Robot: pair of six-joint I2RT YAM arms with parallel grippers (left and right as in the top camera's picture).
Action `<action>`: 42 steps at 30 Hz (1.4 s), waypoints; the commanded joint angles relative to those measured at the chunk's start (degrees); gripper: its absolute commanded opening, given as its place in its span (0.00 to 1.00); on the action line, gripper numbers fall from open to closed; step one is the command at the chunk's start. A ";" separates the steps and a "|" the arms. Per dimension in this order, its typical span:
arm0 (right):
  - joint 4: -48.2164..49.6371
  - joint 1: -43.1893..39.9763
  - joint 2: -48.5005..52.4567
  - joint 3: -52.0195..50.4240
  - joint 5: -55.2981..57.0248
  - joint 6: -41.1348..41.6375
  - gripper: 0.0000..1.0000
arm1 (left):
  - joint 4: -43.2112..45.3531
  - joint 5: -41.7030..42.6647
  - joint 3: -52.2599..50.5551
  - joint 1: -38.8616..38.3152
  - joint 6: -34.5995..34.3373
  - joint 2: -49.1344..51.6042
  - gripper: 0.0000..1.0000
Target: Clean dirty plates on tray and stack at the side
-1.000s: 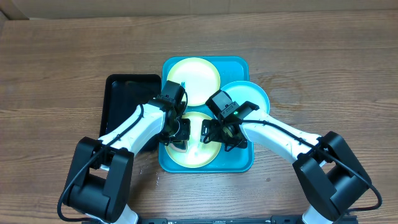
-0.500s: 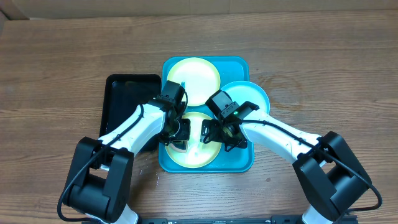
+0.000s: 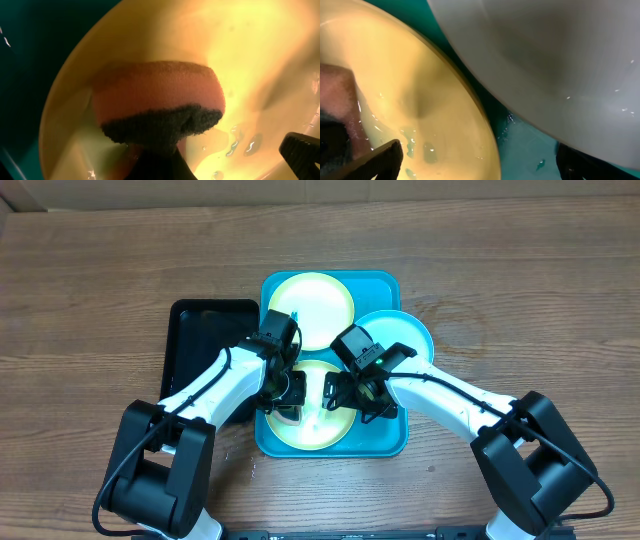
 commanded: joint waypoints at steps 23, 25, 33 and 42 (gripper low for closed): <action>-0.68 0.15 0.39 -0.26 -2.56 0.04 0.04 | -0.17 0.70 -1.66 -0.39 0.26 0.31 0.04; -0.66 0.15 0.39 -0.31 -2.58 0.04 0.04 | 0.00 0.72 -1.66 -0.39 0.26 0.31 0.04; -0.22 0.15 0.39 -0.37 -2.56 0.04 0.04 | 1.29 4.35 -1.66 -0.39 0.26 0.31 0.04; -0.09 0.17 0.39 -0.37 -2.43 0.04 0.04 | 2.34 16.33 2.10 0.63 2.21 0.17 0.04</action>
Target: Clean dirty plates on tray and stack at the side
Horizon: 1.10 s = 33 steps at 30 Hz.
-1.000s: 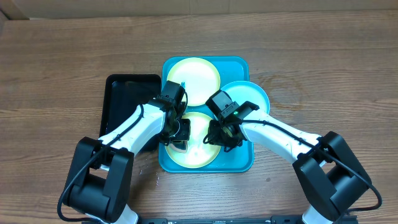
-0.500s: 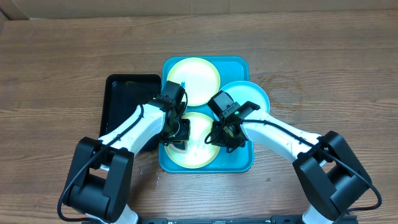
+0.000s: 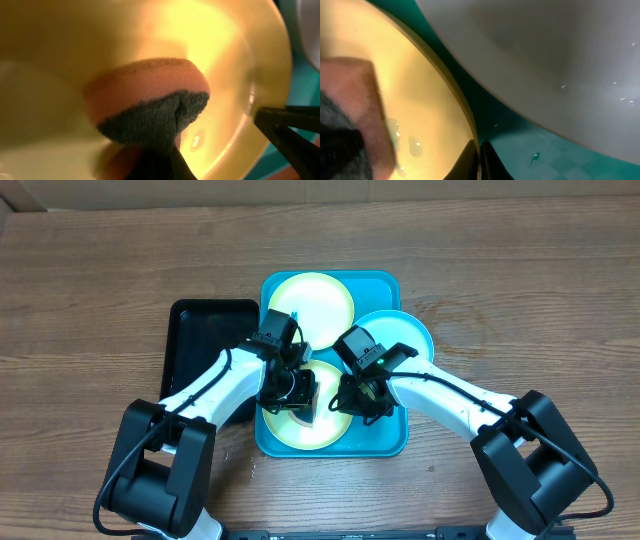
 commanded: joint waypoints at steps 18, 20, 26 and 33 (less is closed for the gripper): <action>0.81 0.57 0.28 0.11 -1.11 0.11 0.04 | -13.25 -22.71 7.91 -1.95 -5.73 0.31 0.04; 0.81 0.57 0.28 0.09 -1.11 0.09 0.04 | -11.45 -22.62 6.32 -1.95 -6.05 0.31 0.04; 0.83 0.57 0.28 0.00 -1.09 0.11 0.04 | -4.79 -17.94 0.87 -2.43 -5.79 0.42 0.04; 0.85 0.57 0.28 0.00 -1.11 0.11 0.04 | -1.88 2.95 -0.17 -2.25 -0.26 0.61 0.04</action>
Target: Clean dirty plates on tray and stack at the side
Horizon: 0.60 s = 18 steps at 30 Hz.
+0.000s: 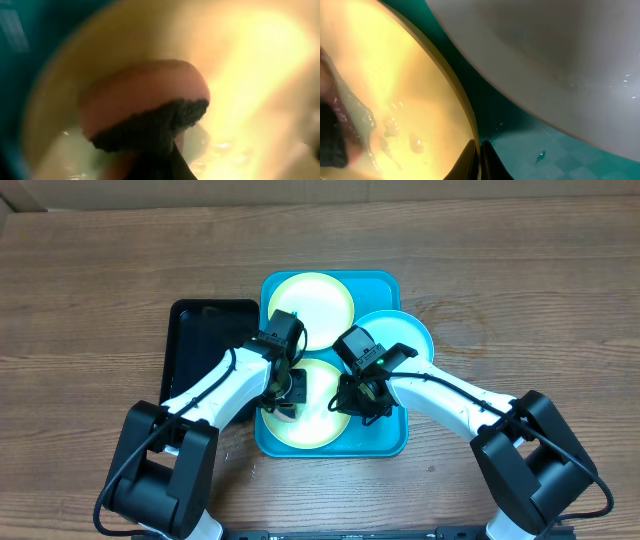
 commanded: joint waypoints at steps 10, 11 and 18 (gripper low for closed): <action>0.55 0.44 0.28 0.02 -0.24 0.04 0.04 | -6.58 22.99 6.95 2.89 6.99 -0.04 0.04; 0.55 0.44 0.28 0.02 -0.24 0.04 0.04 | -7.45 22.01 7.93 2.93 6.97 -0.13 0.04; 0.55 0.44 0.28 0.02 -0.26 0.04 0.04 | -10.05 2.64 10.10 2.08 3.30 -0.09 0.04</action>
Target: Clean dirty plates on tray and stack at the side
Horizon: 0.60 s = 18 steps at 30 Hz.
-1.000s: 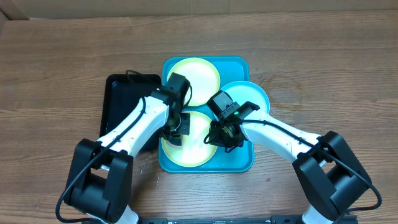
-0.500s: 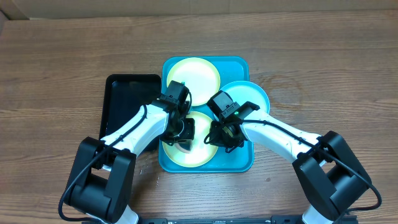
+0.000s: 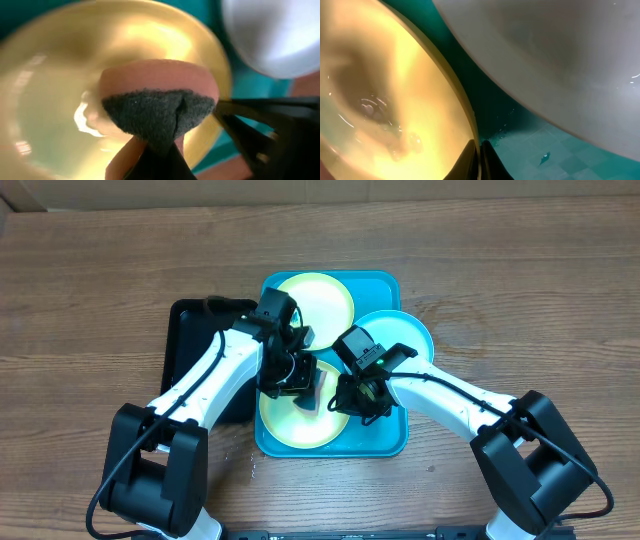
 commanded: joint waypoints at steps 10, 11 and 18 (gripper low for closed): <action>0.20 0.44 0.28 0.00 0.02 0.07 0.04 | 0.24 -17.33 0.68 -3.30 -3.41 1.77 0.04; 0.20 0.44 0.28 0.00 0.02 0.07 0.04 | 0.26 -17.33 0.68 -3.52 -3.41 2.38 0.04; 0.20 0.44 0.28 0.00 0.02 0.07 0.04 | 0.20 -14.86 0.68 -4.87 -3.52 9.07 0.04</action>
